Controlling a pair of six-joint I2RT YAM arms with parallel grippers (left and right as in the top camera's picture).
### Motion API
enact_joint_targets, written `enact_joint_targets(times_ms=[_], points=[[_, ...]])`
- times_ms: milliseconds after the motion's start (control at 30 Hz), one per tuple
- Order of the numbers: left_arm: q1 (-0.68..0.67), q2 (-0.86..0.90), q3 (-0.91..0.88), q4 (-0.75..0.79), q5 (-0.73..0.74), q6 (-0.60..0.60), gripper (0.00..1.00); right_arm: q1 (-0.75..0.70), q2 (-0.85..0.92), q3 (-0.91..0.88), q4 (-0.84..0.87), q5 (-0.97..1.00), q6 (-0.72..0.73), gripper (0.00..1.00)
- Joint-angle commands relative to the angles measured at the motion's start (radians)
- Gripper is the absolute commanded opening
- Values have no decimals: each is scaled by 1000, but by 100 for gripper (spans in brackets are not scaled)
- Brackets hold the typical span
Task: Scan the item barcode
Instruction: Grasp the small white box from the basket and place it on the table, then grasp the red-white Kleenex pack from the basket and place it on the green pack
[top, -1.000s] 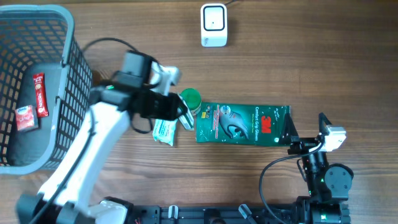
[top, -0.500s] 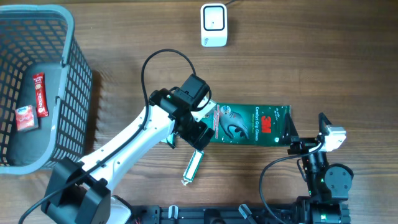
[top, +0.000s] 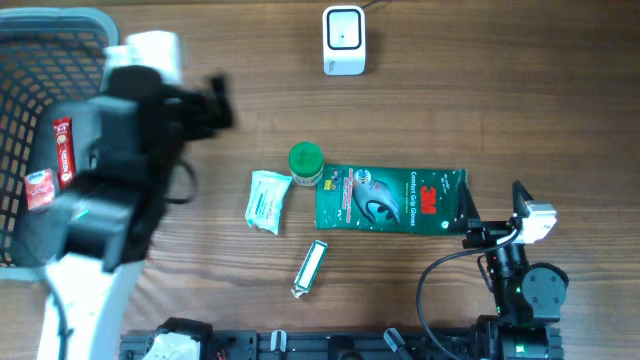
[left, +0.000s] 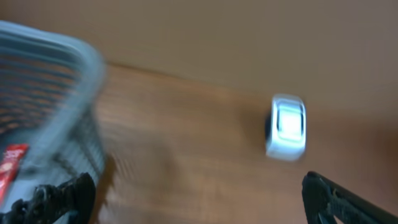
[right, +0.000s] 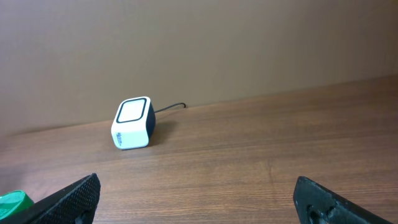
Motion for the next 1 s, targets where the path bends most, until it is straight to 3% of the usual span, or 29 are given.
enact_joint_targets(times_ms=[0, 200, 367, 433, 667, 967], points=[[229, -76, 16, 17, 71, -109, 100, 4, -5, -1, 3, 13, 12, 100], [603, -47, 16, -22, 93, -194, 100, 4, -5, -1, 3, 13, 12, 100], [879, 137, 15, -58, 280, -210, 100, 4, -5, -1, 3, 13, 12, 100], [906, 204, 15, -81, 300, -214, 100, 4, -5, -1, 3, 13, 12, 100], [924, 435, -53, -163, 150, -527, 100, 4, -5, -1, 3, 13, 12, 100], [927, 493, -315, 177, 90, -527, 95, 4, -5, -1, 3, 13, 12, 100]])
